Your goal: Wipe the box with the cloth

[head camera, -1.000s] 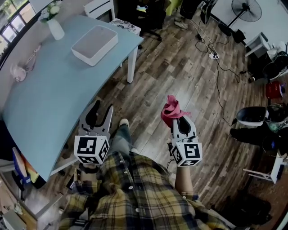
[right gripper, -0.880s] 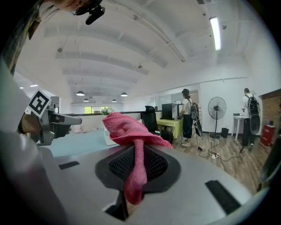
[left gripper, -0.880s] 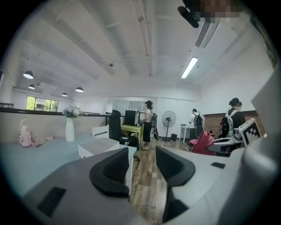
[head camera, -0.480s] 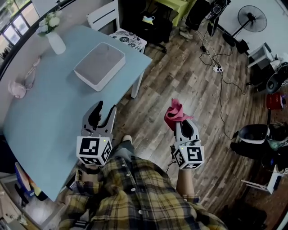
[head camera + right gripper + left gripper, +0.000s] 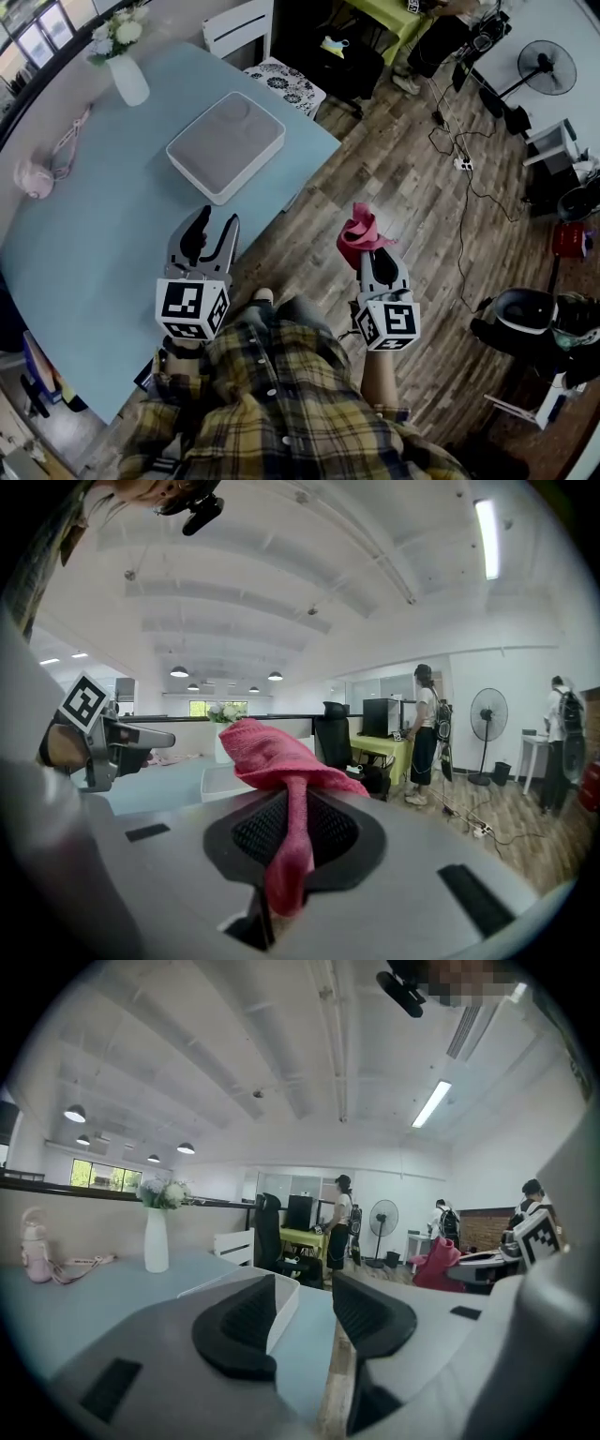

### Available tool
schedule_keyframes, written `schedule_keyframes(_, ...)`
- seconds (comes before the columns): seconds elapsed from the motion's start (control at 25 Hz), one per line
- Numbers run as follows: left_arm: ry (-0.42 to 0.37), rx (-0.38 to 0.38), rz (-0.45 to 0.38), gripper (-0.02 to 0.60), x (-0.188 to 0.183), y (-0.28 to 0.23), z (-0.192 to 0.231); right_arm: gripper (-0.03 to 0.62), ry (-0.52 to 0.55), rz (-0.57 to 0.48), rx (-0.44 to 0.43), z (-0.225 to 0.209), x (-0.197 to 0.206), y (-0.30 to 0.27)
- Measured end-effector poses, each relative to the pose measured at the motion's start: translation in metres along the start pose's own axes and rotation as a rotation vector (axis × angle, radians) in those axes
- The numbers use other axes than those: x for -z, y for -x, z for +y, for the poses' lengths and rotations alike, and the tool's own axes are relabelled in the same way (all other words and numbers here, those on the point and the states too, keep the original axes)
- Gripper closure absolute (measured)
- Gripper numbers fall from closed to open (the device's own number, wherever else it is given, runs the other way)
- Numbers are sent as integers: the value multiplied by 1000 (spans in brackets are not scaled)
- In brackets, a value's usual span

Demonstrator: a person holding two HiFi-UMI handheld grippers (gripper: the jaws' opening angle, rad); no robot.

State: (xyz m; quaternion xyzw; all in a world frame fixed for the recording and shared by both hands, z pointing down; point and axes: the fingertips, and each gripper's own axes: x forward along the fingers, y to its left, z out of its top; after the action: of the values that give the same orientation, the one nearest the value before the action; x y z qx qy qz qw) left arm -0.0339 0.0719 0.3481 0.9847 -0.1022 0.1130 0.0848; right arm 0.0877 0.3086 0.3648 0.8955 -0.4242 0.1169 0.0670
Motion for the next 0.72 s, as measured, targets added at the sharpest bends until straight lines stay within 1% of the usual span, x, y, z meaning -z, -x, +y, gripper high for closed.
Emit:
schedule_keyframes(0.16,24,-54,12,399,5,-4,21,551,19,13,-56,9,-6,-29)
schedule_keyframes(0.44,68,-193,18,399,14,-9,64,551,59,24,-201,30,-14,-98)
schedule_keyframes(0.72,130,-413,-7,399,1,-23,115,551,130,21,-424,55,-45,-203)
